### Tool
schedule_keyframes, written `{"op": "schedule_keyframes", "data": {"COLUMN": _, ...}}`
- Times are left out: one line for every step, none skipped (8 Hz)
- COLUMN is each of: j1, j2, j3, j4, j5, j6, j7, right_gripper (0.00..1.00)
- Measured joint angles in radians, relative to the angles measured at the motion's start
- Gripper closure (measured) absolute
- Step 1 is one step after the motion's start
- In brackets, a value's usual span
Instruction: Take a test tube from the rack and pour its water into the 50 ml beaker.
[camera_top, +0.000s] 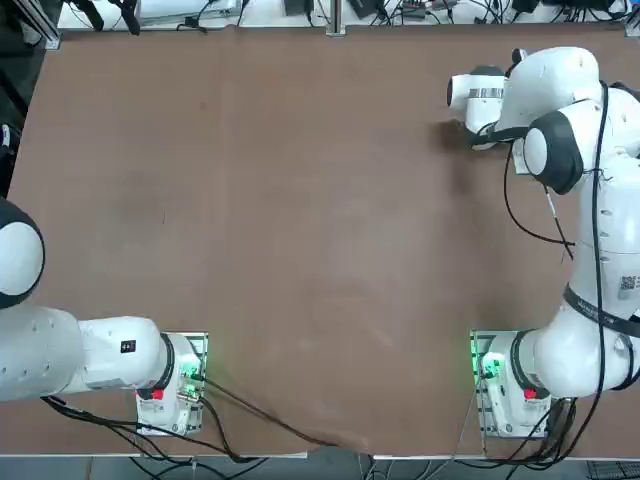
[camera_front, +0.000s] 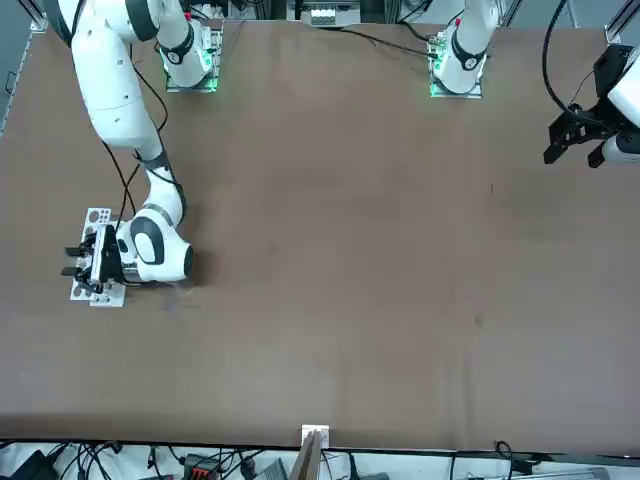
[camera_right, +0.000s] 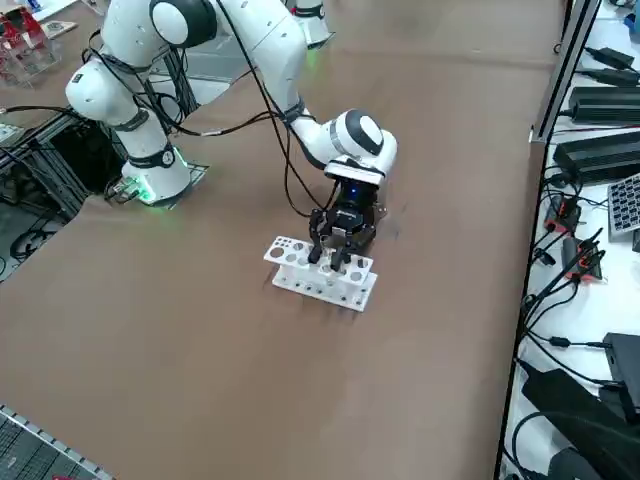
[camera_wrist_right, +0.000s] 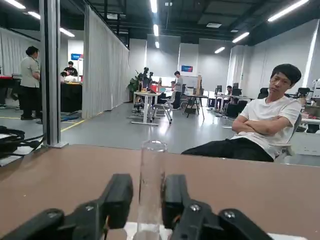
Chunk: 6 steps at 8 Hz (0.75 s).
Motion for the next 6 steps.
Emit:
{"op": "schedule_keyframes", "data": {"j1": 0.001, "j2": 0.0, "j3": 0.0, "j4": 0.001, "j5": 0.0, "j6": 0.0, "j7": -0.004, "right_gripper": 0.75}}
{"op": "schedule_keyframes", "data": {"j1": 0.002, "j2": 0.0, "j3": 0.0, "j4": 0.004, "j5": -0.004, "j6": 0.0, "j7": -0.01, "right_gripper": 0.79}}
{"op": "schedule_keyframes", "data": {"j1": 0.002, "j2": 0.0, "j3": 0.0, "j4": 0.007, "j5": -0.004, "j6": -0.001, "j7": -0.019, "right_gripper": 0.79}}
{"op": "schedule_keyframes", "data": {"j1": 0.002, "j2": 0.0, "j3": 0.0, "j4": 0.009, "j5": -0.004, "j6": -0.004, "j7": -0.025, "right_gripper": 0.79}}
{"op": "schedule_keyframes", "data": {"j1": 0.003, "j2": -0.001, "j3": 0.0, "j4": 0.014, "j5": -0.004, "j6": -0.009, "j7": -0.036, "right_gripper": 0.79}}
{"op": "schedule_keyframes", "data": {"j1": 0.006, "j2": -0.005, "j3": 0.001, "j4": 0.025, "j5": -0.004, "j6": -0.029, "j7": -0.053, "right_gripper": 0.79}}
